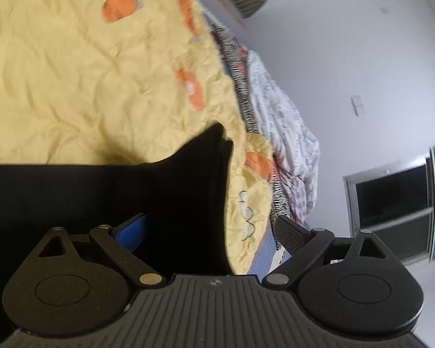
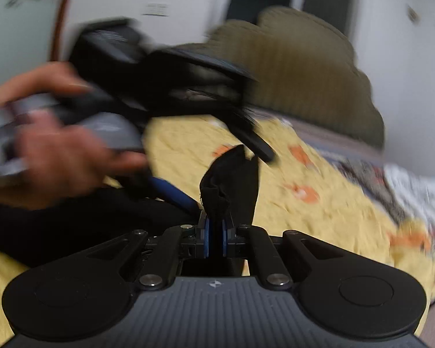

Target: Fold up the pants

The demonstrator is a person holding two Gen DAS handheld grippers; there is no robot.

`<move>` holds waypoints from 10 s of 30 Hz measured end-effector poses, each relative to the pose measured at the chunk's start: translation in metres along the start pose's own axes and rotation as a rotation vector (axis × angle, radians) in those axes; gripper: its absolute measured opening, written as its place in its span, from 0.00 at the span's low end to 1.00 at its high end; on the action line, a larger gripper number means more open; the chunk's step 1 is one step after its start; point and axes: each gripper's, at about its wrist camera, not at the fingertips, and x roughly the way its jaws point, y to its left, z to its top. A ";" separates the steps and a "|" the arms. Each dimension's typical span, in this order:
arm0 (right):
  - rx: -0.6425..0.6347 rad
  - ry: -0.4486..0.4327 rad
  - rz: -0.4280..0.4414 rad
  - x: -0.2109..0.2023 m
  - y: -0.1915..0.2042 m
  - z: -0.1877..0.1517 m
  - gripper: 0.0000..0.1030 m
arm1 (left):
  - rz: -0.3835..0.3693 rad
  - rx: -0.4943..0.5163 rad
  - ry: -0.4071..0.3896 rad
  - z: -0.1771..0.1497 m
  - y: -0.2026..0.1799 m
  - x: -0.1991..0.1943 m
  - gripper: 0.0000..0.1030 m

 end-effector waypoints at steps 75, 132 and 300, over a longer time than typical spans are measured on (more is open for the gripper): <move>-0.068 0.183 0.497 0.083 0.135 0.030 0.12 | 0.890 0.270 -0.294 -0.115 0.079 -0.266 0.85; -0.977 -0.474 0.519 0.001 0.434 0.023 0.43 | 1.438 -0.232 -0.852 -0.309 0.074 -0.578 0.97; -0.999 -0.432 0.483 -0.007 0.454 0.017 0.43 | 0.449 -0.279 -0.713 -0.189 0.236 -0.529 0.71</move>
